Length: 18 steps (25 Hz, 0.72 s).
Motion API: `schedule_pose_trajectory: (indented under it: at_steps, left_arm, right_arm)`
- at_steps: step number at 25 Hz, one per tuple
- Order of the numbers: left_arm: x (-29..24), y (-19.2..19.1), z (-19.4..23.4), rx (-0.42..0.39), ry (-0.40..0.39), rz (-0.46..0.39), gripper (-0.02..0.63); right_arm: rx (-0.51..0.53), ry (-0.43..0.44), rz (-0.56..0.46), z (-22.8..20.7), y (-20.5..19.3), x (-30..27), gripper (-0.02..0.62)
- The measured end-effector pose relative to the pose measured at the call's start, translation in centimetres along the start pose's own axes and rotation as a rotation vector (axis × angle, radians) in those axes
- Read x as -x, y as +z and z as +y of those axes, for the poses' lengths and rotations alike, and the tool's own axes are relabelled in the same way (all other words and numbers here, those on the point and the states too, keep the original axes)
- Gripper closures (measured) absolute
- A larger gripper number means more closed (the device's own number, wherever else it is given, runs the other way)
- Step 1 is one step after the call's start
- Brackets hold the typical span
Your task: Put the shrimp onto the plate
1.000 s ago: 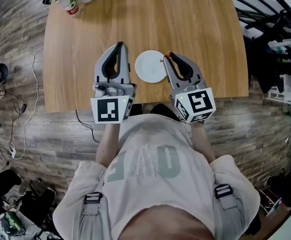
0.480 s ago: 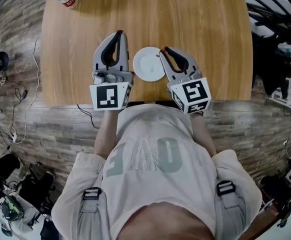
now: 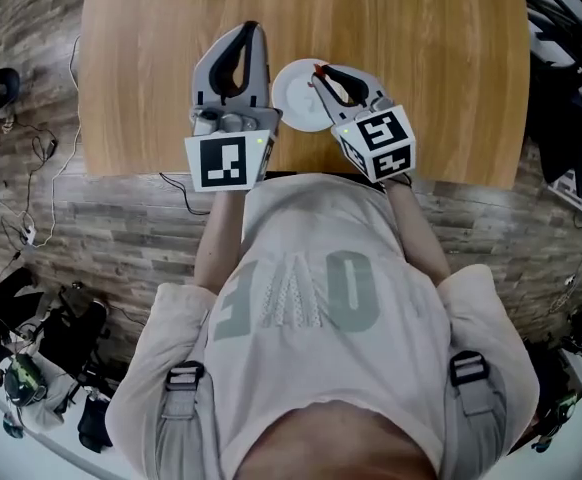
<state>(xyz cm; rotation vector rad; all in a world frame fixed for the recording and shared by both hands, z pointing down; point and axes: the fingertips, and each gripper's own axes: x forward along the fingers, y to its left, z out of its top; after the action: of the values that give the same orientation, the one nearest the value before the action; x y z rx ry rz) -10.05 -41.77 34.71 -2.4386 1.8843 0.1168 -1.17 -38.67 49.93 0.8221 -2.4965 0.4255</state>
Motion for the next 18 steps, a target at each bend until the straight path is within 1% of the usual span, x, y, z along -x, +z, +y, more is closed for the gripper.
schedule_pose_trajectory:
  at_steps: [2,5,8,9,13,17,18]
  left_arm:
    - [0.3,-1.0,0.5,-0.003,0.014,0.037,0.597]
    - [0.4,-1.6,1.2,-0.010,0.022,0.033,0.597]
    - [0.6,-2.7,1.6,-0.013,0.030,0.071,0.597]
    - [0.6,-2.8,1.7,-0.010,0.033,0.072,0.598]
    - [0.5,-3.7,1.9,-0.001,0.035,0.078,0.597]
    - [0.5,-3.8,1.7,0.016,0.048,0.076,0.598]
    - [0.5,-3.7,1.6,0.020,0.053,0.075,0.597]
  right_arm:
    - [0.001,0.015,0.053,0.2,-1.6,-1.2,0.528]
    - [0.003,0.032,0.133,0.6,-3.6,-2.5,0.528]
    - [-0.006,0.053,0.217,1.1,-5.7,-3.3,0.528]
    - [-0.008,0.052,0.237,1.1,-6.2,-3.5,0.528]
    - [-0.007,0.030,0.298,0.6,-7.8,-4.2,0.528]
    - [0.000,0.043,0.329,0.7,-8.6,-4.0,0.525]
    - [0.000,0.049,0.328,0.7,-8.5,-3.8,0.513]
